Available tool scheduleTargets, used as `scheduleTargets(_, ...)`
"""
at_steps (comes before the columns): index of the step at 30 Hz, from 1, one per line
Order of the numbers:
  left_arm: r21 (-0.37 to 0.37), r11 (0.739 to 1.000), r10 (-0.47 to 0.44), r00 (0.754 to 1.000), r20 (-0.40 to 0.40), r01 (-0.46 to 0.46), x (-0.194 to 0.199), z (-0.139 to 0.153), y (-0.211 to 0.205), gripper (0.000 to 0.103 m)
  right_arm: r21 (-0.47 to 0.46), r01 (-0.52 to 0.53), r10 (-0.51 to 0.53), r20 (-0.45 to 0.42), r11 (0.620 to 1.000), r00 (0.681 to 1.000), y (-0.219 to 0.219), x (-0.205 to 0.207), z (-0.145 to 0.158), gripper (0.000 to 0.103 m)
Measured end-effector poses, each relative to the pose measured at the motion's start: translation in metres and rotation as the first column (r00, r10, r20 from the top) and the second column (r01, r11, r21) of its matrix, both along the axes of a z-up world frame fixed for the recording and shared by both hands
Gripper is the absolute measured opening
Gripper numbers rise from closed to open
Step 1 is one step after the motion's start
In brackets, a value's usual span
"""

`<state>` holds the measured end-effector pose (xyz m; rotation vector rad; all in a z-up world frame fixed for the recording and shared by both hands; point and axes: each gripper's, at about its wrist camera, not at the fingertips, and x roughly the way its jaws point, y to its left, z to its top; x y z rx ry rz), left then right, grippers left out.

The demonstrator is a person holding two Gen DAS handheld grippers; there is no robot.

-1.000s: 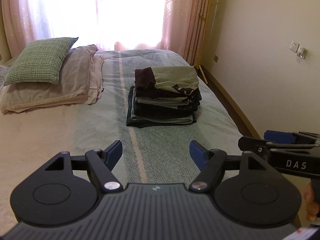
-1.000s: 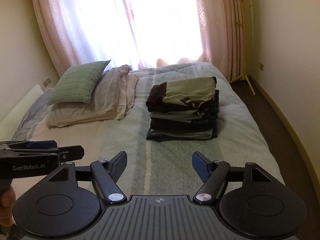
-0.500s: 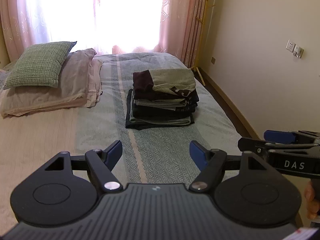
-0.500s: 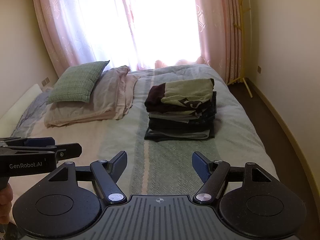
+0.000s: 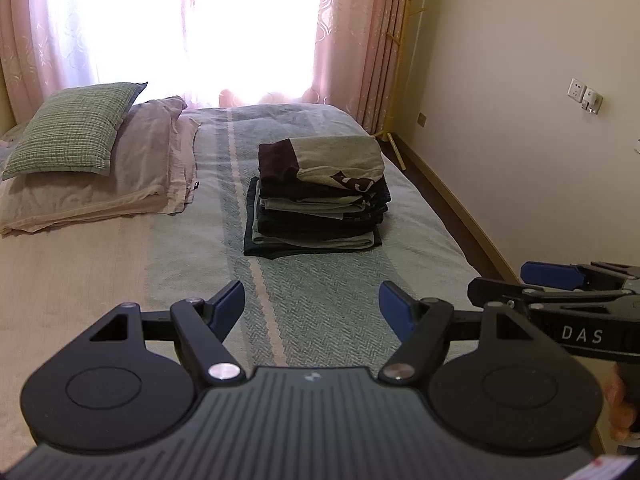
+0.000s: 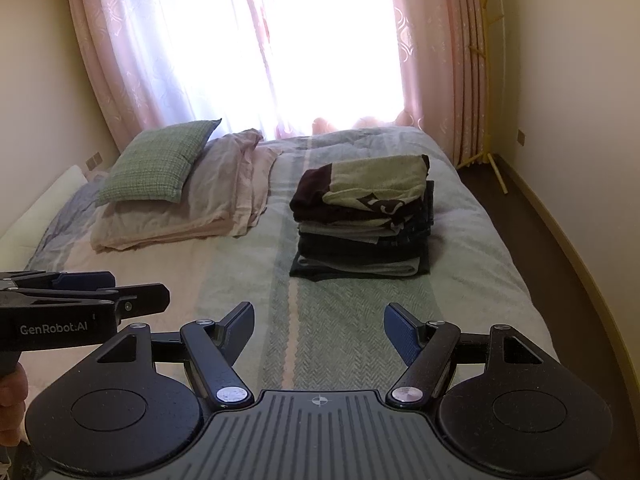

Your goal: Fold large clothes

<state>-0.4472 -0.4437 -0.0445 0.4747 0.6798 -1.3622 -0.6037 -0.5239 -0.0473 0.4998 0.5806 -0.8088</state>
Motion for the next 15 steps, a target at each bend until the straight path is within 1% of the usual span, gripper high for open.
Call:
scheduleTargets(12,0.009,1.000,0.003,1.000,-0.001,-0.003,-0.009,-0.001,-0.009,0.071,0.010,-0.017,0.017,-0.004,1.000,1.000,-0.012,-0.006,-0.001,0.069)
scheduleTargets(15,0.018,1.000,-0.004,0.999,-0.039,0.005,-0.009,-0.002,-0.015,0.071,0.015,-0.021,0.021,-0.008,1.000,1.000,-0.018,-0.008,-0.002,0.069)
